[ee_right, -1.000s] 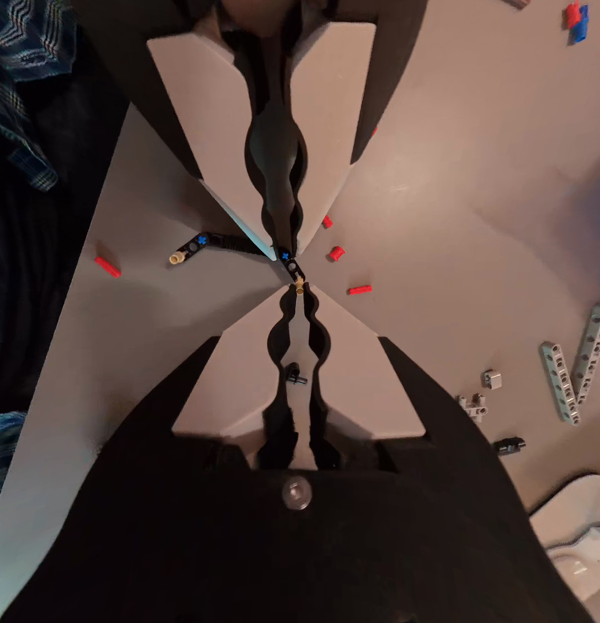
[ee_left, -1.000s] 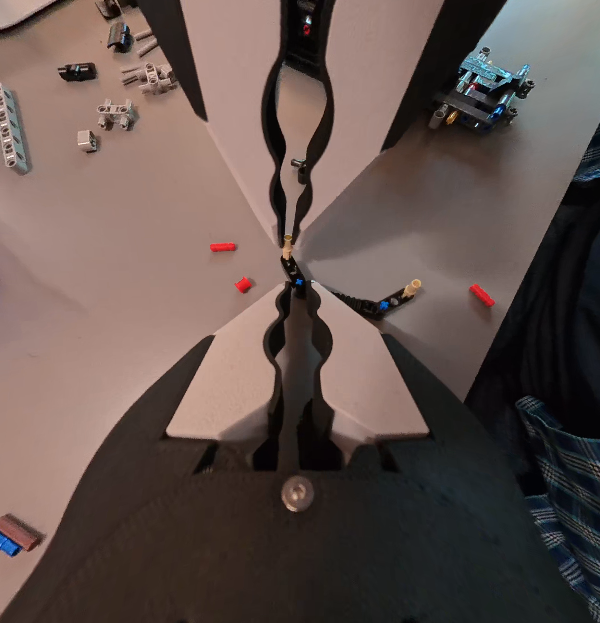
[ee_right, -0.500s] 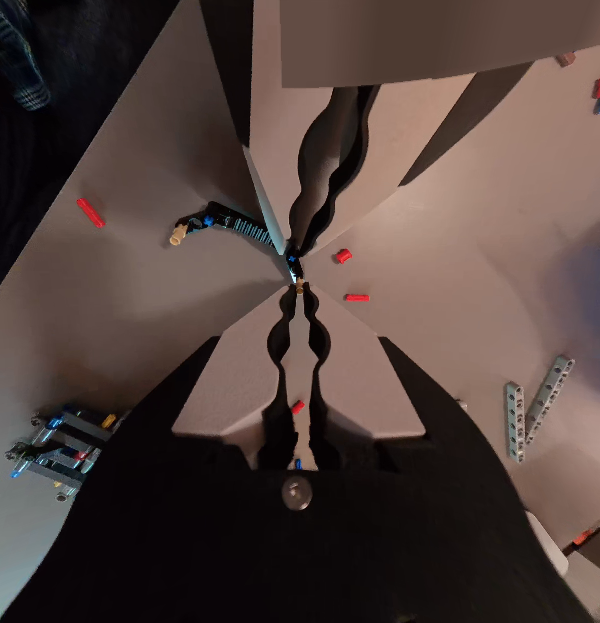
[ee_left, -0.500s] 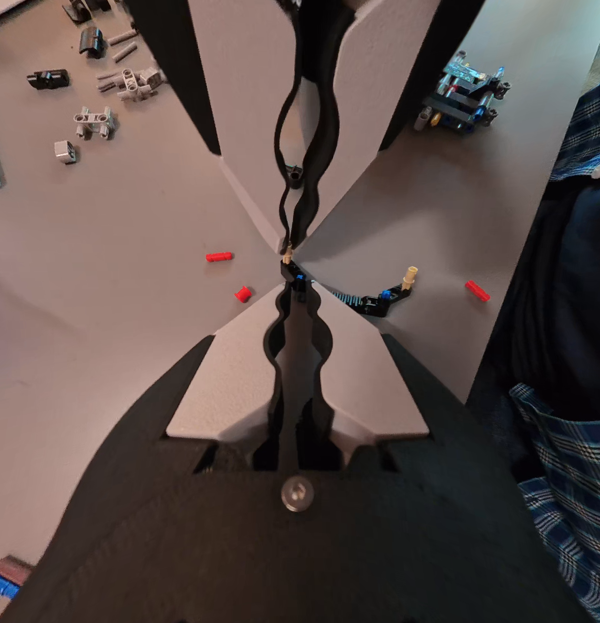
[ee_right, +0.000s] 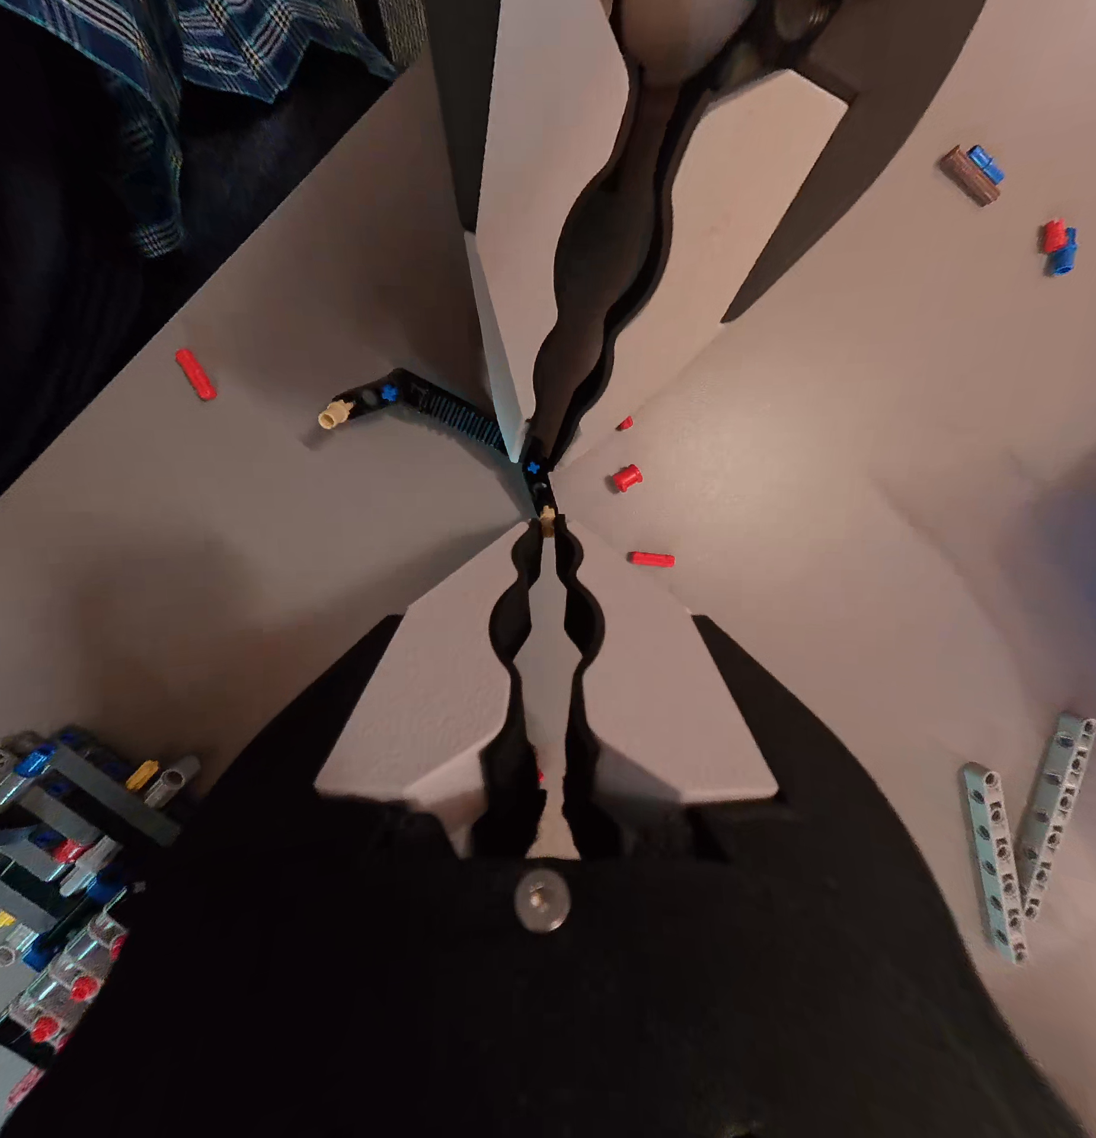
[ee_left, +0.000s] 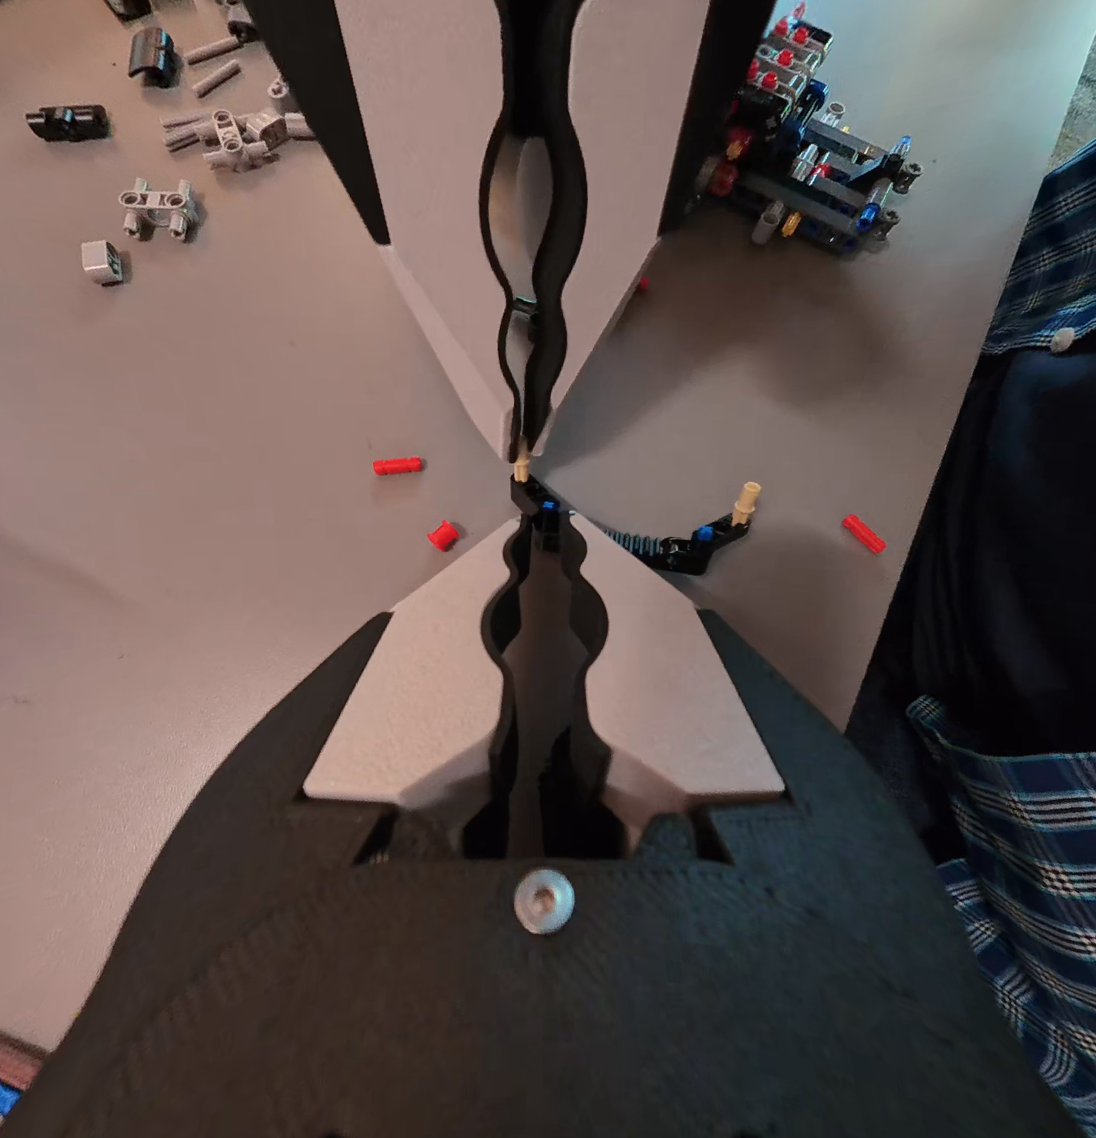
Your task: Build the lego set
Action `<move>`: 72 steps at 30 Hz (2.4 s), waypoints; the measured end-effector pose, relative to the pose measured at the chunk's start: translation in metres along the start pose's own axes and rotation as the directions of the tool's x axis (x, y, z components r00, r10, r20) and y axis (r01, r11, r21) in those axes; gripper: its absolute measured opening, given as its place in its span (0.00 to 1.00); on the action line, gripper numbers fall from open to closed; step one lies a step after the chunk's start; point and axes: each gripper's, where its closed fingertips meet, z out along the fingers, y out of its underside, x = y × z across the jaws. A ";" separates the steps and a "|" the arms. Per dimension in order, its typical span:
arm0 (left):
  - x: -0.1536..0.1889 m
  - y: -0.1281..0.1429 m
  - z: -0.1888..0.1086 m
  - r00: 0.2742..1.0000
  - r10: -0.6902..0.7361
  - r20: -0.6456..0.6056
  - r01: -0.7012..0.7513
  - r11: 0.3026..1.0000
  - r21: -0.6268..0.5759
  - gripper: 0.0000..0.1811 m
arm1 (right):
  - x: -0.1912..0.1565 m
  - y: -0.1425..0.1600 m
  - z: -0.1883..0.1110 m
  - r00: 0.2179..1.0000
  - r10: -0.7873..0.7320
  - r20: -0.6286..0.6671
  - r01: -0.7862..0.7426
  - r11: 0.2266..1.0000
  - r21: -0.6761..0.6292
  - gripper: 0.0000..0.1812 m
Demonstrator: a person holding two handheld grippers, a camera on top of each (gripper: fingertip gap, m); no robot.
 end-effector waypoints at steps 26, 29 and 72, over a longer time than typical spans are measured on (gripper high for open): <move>0.000 0.001 0.000 1.000 -0.019 -0.013 0.019 1.000 -0.002 0.05 | 0.001 0.001 0.001 0.995 -0.093 -0.041 0.093 0.996 -0.015 0.01; 0.000 0.001 0.000 1.000 -0.019 -0.013 0.019 1.000 -0.002 0.05 | 0.002 0.003 0.002 0.995 -0.094 -0.032 0.093 0.995 -0.025 0.01; -0.001 0.000 0.000 0.999 -0.030 0.013 0.030 1.000 0.002 0.06 | 0.005 -0.006 -0.016 0.993 0.054 -0.109 -0.062 0.995 -0.078 0.09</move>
